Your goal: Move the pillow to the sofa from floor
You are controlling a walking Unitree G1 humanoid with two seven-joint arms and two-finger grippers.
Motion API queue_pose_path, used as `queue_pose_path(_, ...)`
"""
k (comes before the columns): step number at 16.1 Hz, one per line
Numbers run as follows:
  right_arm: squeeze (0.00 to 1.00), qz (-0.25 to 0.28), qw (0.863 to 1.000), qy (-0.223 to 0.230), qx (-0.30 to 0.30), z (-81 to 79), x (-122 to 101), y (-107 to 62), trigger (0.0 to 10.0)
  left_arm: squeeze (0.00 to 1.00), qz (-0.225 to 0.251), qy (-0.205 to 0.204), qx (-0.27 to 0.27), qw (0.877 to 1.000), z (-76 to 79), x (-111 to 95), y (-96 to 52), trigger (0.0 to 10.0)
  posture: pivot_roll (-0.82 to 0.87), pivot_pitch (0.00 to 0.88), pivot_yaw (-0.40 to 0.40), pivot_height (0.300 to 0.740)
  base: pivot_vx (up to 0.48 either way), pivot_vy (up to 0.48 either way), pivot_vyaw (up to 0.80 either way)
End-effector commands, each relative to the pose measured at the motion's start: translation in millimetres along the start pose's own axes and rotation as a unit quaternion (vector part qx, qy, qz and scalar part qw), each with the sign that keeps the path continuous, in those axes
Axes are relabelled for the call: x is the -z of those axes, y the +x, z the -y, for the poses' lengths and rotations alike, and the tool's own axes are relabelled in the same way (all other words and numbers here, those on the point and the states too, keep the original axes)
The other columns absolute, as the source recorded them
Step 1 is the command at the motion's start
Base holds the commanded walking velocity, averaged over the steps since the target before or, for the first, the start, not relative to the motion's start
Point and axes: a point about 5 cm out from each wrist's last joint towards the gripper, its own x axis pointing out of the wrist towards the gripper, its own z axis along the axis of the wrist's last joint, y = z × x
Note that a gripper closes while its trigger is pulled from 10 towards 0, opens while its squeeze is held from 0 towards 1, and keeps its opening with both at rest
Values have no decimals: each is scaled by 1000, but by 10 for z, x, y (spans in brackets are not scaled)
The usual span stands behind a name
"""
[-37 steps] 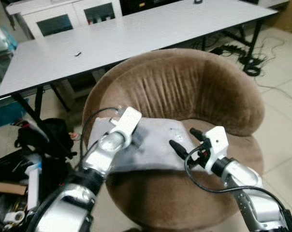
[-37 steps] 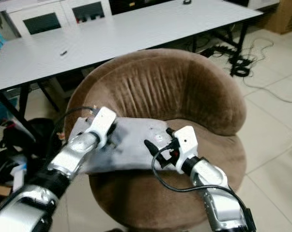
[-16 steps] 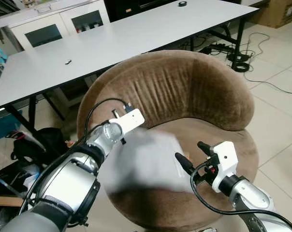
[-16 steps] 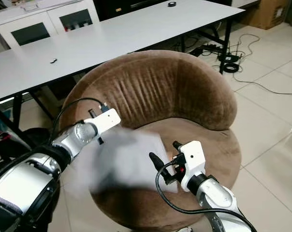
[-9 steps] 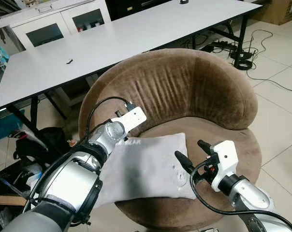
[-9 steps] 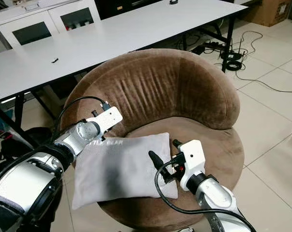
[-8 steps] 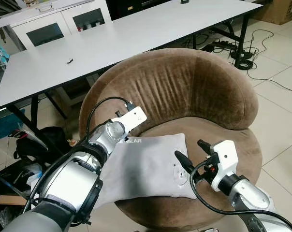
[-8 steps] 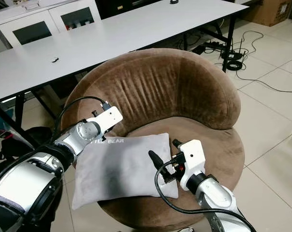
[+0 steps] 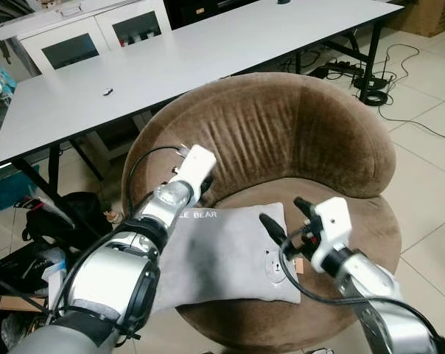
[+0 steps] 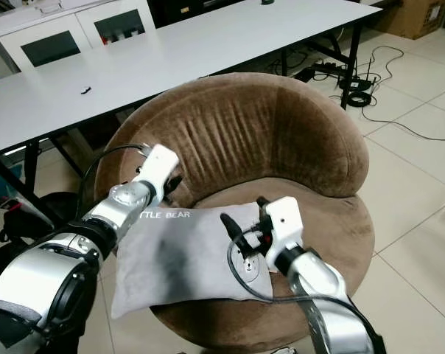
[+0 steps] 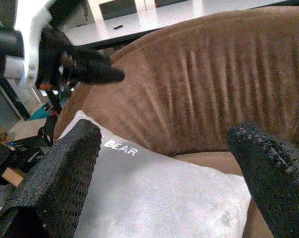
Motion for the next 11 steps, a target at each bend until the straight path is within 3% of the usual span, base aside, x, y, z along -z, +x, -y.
queue_pose_path(1,0,7,1000,-2,1,-30,-19,101,10000,0,54,-61,-9,997,-74,-104,-21,10000,-293,0,222,740,0,0,0)
queue_pose_path(6,0,1,1000,-12,10,61,7,293,10000,0,155,-115,-13,981,25,-231,-123,10000,-221,0,178,740,0,0,0)
queue_pose_path(8,0,3,1000,-15,8,66,7,386,10000,0,178,-138,-26,974,124,-185,-223,10000,-200,0,163,740,0,0,0)
queue_pose_path(10,0,4,1000,-14,8,110,9,416,10000,0,188,-153,-51,969,110,-92,-372,10000,-173,0,145,740,0,0,0)
queue_pose_path(11,0,3,1000,-12,5,177,16,383,10000,0,184,-143,-59,971,30,15,-482,10000,-149,0,128,740,0,0,0)
